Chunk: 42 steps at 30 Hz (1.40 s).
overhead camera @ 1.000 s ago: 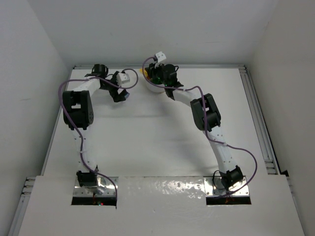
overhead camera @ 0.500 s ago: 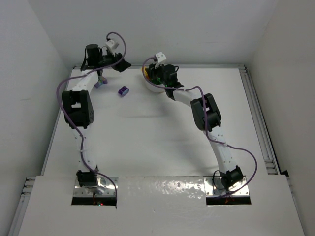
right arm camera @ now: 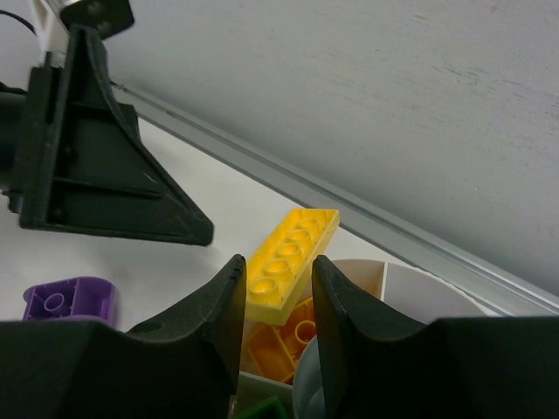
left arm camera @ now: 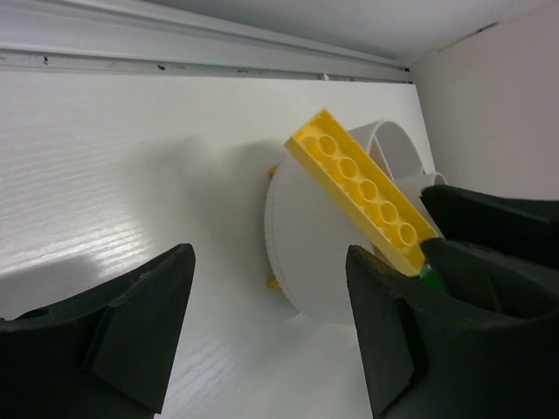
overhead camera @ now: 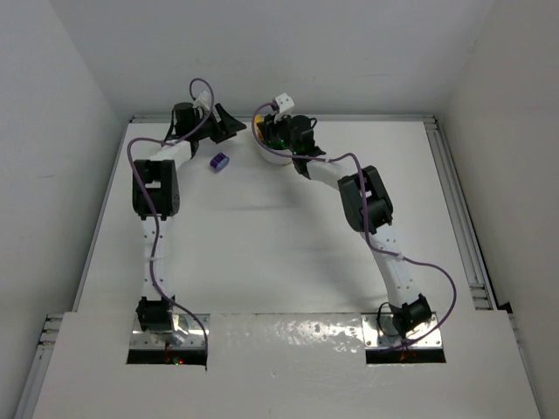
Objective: Sort the legos into containers by color
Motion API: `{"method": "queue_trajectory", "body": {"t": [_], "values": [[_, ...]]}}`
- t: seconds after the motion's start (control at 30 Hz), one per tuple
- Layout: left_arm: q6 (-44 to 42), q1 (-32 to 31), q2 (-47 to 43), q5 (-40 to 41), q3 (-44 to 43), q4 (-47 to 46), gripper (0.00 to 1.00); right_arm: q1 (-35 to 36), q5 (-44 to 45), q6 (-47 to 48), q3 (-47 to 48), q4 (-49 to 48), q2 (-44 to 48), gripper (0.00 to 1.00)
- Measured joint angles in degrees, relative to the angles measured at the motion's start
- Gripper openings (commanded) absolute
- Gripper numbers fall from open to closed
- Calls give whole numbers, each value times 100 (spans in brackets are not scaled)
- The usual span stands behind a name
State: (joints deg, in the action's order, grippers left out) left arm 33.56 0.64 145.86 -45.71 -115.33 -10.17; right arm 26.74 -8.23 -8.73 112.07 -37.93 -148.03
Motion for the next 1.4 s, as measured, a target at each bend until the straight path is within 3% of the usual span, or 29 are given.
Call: {"method": "queue_trajectory", "body": {"t": [0.47,0.93,1.23,1.33,1.4], "values": [[1611,-348,273,627,-306,-1060,67,0,-87,109,-68,31,55,35],[2065,-555,527,957,-398,-1150,64,0,-153,225,-192,83,153,35],[2223,-710,533,1016,-435,-1318,41,0,-186,232,-192,85,153,35],[2229,-737,533,1021,-435,-1320,30,0,-208,234,-192,85,153,35],[2227,-737,533,1023,-435,-1318,16,0,-232,234,-199,101,164,35]]}}
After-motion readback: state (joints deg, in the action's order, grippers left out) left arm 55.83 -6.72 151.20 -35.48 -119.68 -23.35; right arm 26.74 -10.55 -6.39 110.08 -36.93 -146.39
